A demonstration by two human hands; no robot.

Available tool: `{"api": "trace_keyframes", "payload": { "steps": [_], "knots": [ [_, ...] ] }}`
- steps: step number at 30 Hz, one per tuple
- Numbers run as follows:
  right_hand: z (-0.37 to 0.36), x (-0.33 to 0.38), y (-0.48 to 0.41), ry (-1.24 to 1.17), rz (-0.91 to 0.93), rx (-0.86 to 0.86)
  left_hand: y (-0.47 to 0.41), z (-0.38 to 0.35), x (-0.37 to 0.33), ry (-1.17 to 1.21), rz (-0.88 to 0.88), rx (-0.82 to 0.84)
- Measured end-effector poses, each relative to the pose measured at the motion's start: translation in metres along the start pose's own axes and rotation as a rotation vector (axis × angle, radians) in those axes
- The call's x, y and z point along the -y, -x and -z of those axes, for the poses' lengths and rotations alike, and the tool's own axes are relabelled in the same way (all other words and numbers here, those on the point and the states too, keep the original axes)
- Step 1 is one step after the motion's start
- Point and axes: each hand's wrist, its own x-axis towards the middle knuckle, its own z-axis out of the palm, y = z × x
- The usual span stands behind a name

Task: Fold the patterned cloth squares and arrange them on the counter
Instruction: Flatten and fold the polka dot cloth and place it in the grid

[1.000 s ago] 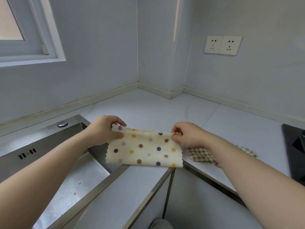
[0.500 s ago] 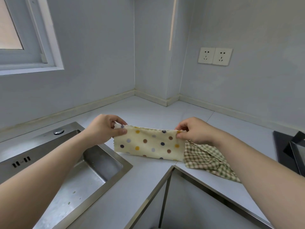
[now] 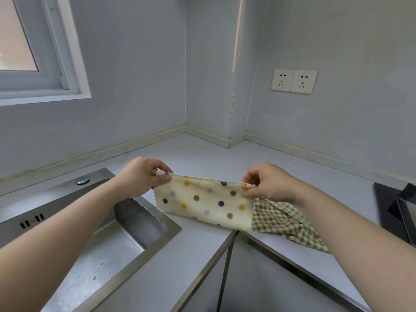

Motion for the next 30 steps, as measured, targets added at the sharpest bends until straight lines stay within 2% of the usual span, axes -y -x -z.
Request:
{"api": "trace_keyframes", "payload": {
  "steps": [7, 14, 16, 21, 30],
  "knots": [
    [0.004, -0.003, 0.003, 0.018, 0.001, -0.007, 0.001, -0.001, 0.001, -0.097, 0.01, 0.03],
    [0.008, -0.005, 0.003, 0.049, 0.004, -0.044, 0.004, -0.001, 0.0, 0.036, -0.027, 0.213],
    [0.008, -0.005, 0.001, 0.054, 0.004, -0.041, 0.003, -0.001, 0.0, 0.051, -0.032, 0.195],
    [0.007, -0.005, 0.0, 0.069, 0.004, -0.045, 0.001, -0.003, -0.001, -0.107, -0.08, 0.129],
    [0.013, -0.001, 0.002, 0.145, 0.013, -0.037, -0.001, 0.0, -0.004, -0.226, -0.115, 0.126]
  ]
}}
